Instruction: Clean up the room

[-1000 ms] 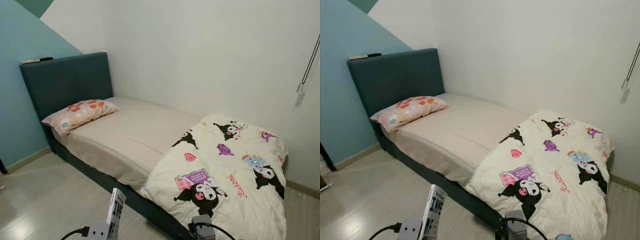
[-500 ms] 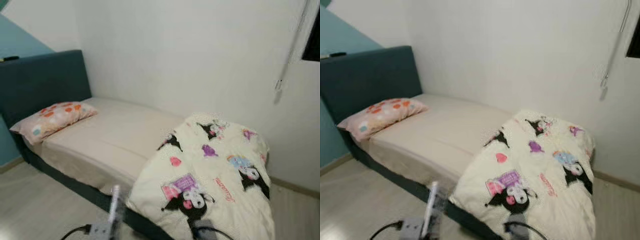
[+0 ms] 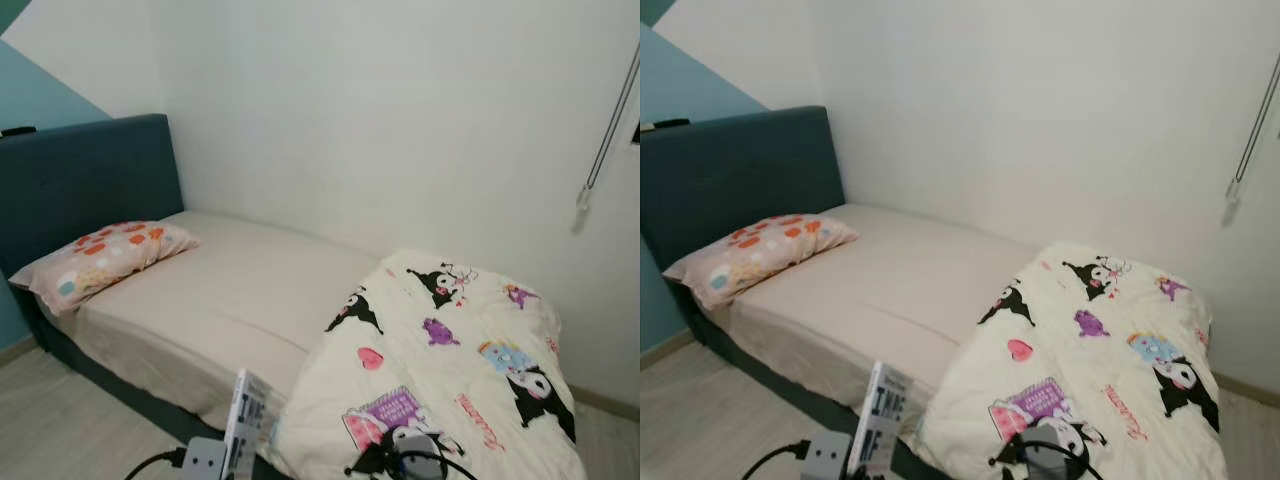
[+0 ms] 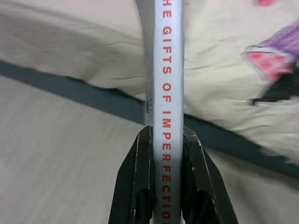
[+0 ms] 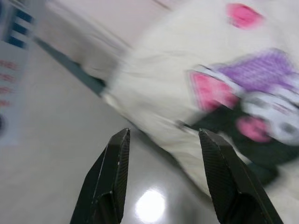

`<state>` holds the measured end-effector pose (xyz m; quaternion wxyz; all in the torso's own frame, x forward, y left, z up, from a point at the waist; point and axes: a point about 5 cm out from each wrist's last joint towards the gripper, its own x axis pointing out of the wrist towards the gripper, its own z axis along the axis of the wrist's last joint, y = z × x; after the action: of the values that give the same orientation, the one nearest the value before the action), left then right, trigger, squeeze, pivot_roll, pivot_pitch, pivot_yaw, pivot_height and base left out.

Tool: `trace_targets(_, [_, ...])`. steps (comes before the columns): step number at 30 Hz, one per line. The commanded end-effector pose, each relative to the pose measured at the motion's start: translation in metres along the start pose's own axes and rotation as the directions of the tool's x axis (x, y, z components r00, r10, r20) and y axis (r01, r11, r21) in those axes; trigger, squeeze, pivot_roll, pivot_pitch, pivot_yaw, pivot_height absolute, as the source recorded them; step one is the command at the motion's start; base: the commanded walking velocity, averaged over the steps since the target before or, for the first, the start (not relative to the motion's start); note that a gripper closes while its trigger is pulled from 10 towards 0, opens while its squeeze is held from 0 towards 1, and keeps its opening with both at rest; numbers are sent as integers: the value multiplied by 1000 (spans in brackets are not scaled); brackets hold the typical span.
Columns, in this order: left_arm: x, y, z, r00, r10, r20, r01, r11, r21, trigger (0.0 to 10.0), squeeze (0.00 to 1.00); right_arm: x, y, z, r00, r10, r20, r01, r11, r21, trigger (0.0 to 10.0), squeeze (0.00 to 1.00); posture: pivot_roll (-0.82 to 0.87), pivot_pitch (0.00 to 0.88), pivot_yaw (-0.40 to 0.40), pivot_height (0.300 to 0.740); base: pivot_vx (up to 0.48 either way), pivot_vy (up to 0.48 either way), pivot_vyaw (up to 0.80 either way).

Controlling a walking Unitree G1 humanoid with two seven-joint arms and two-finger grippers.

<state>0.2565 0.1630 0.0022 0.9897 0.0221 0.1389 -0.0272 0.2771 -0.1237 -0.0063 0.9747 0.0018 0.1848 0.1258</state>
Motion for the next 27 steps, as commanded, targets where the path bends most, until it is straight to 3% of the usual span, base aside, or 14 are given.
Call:
trace_targets(1, [1,3,5,1000,16,26,-15,1000,-4,10000,0,-3,-3,-6,1000,-2,-22,2,1000,-13,10000,0,24,81,-8,740,345,0,0])
trace_targets(14, [2,3,6,1000,15,27,-15,1000,-4,10000,0,-2,-2,-4,1000,6,-21,-6,1000,-19,10000,0,25,70,-8,740,340,0,647])
trace_targets(27, [3,5,7,999,20,30,-20,1000,-2,10000,0,-2,-2,-4,1000,5,-14,-5,1000,15,10000,0,30,78,-9,740,327,0,0])
